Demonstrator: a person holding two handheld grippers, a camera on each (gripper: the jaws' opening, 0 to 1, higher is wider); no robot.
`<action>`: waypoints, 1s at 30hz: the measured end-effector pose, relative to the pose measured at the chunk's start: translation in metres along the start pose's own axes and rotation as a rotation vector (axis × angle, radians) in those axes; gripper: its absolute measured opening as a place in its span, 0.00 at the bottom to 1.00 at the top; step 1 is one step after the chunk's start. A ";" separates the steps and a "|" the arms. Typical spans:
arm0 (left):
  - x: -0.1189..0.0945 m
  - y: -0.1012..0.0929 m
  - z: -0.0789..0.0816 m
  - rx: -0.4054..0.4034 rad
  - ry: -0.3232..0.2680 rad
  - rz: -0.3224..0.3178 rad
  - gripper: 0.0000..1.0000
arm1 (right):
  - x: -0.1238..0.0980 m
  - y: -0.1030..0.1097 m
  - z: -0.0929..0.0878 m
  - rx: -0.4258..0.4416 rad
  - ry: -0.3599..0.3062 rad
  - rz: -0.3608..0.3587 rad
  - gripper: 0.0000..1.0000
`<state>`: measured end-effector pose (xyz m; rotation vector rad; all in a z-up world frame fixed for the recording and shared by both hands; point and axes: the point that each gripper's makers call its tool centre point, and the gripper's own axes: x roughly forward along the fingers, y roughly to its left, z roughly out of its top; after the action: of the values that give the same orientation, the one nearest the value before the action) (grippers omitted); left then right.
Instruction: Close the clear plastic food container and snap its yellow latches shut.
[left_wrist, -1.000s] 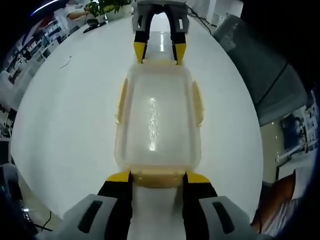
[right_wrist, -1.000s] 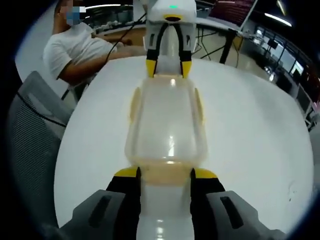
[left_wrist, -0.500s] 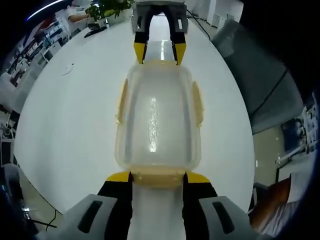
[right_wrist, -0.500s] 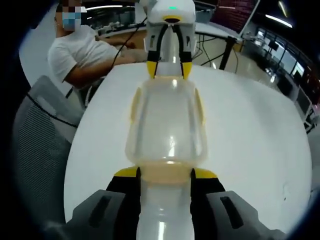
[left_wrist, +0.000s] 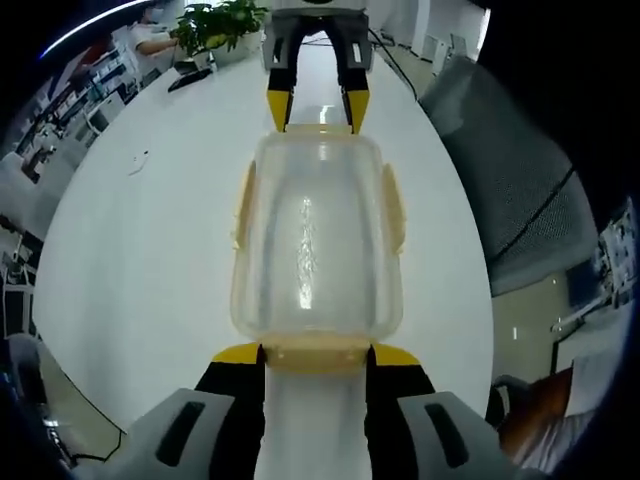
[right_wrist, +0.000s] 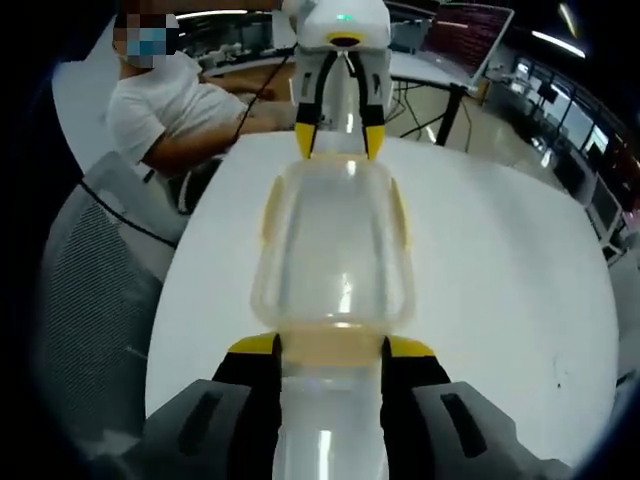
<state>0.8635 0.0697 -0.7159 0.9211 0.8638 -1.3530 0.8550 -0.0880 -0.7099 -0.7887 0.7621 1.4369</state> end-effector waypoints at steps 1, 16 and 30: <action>0.000 0.000 0.003 -0.002 -0.004 0.001 0.33 | -0.003 0.000 -0.001 -0.002 0.001 -0.002 0.35; 0.003 0.004 0.059 0.016 -0.014 0.006 0.33 | -0.042 -0.002 -0.037 -0.010 0.019 -0.033 0.35; 0.017 0.003 0.094 0.019 -0.037 -0.010 0.33 | -0.062 0.002 -0.072 0.006 0.043 -0.034 0.35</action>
<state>0.8657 -0.0236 -0.6933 0.9050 0.8290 -1.3850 0.8540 -0.1820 -0.6974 -0.8260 0.7819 1.3910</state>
